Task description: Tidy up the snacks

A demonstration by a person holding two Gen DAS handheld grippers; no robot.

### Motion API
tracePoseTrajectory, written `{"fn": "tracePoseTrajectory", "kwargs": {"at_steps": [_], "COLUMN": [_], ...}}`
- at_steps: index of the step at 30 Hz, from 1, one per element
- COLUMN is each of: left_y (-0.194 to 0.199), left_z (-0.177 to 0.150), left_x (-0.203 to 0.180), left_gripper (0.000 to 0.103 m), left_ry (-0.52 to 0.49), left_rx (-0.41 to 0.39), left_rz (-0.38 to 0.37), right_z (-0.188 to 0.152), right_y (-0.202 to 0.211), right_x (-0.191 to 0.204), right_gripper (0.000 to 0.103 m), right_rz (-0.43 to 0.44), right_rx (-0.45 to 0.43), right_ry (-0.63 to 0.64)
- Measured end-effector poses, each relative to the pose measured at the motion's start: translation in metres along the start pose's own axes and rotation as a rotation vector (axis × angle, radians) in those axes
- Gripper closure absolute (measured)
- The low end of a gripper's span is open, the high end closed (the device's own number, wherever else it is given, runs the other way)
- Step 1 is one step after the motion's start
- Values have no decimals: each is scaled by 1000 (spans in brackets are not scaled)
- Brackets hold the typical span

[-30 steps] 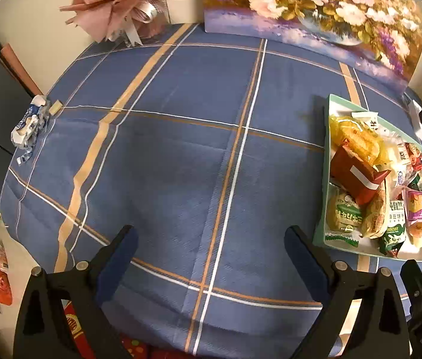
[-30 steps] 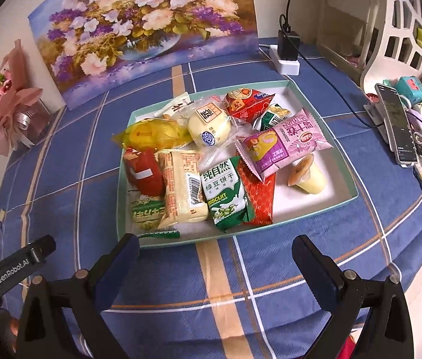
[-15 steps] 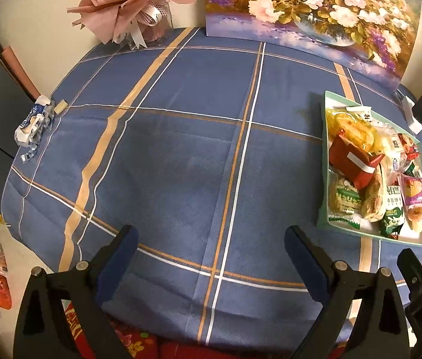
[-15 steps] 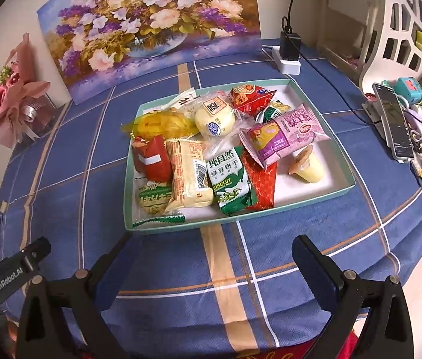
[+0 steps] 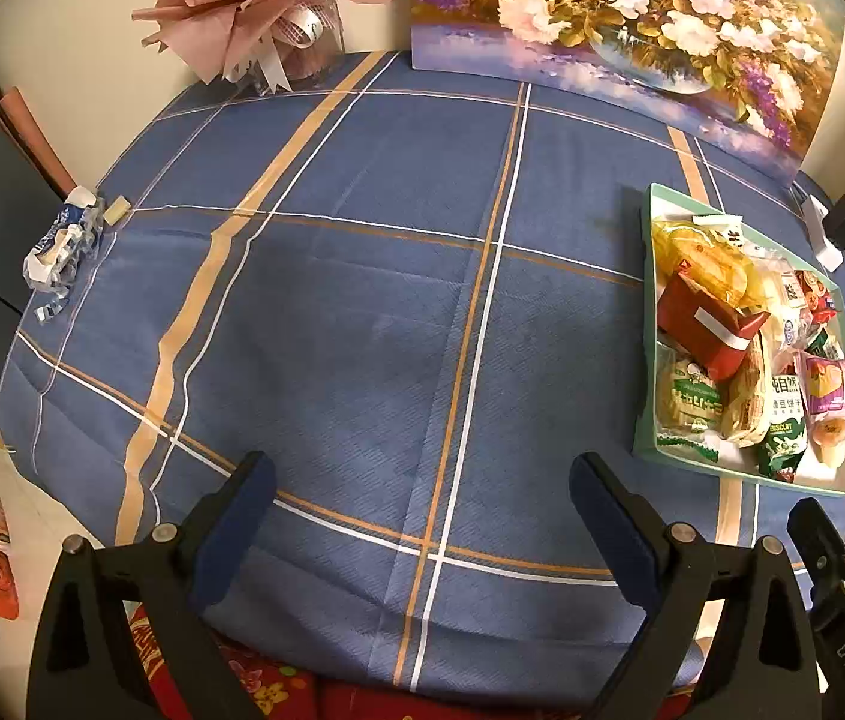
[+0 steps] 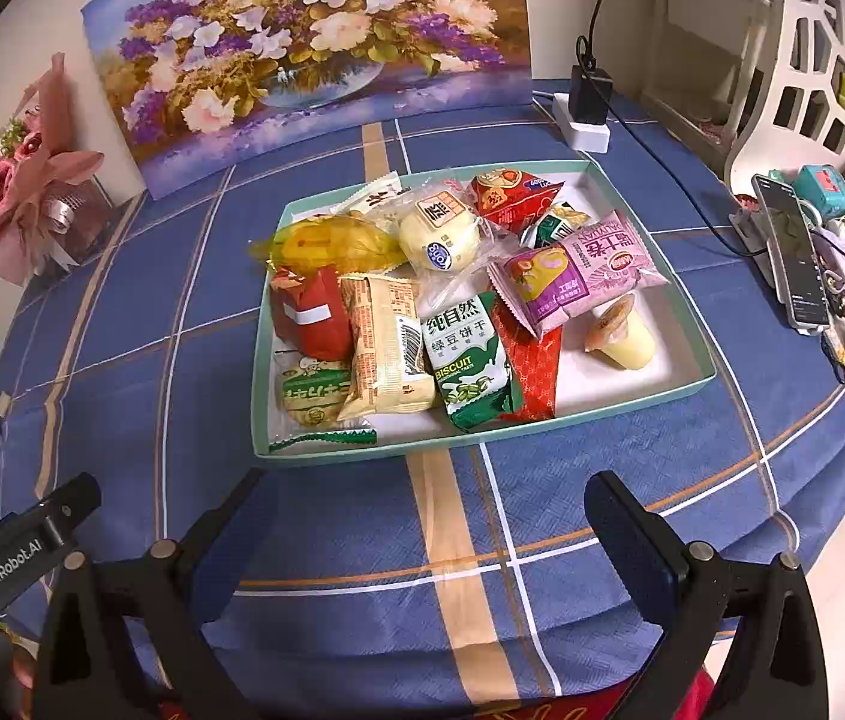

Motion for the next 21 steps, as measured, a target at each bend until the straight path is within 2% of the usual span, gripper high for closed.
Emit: {"fn": "tracePoseTrajectory", "kwargs": {"at_steps": [21], "left_y": [-9], "left_z": [3], "left_x": [-1], "left_gripper": [5], "left_ry": [15], "left_rx": [28], "left_rz": [-17], "right_z": [3], "right_y": [-6], "right_x": [2], "right_gripper": [0], "right_rz": [-17], "right_rx": [23], "right_ry": [10]}}
Point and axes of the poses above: each gripper's, at about its wrist camera, not at the fingertips, and y roughly against the way its jaws point, x to its left, z to its top, the point moved 3 cm from there along -y, roughly the way its jaws point, and after that the axes turned 7 degrees about -y, right-handed, at the moved point
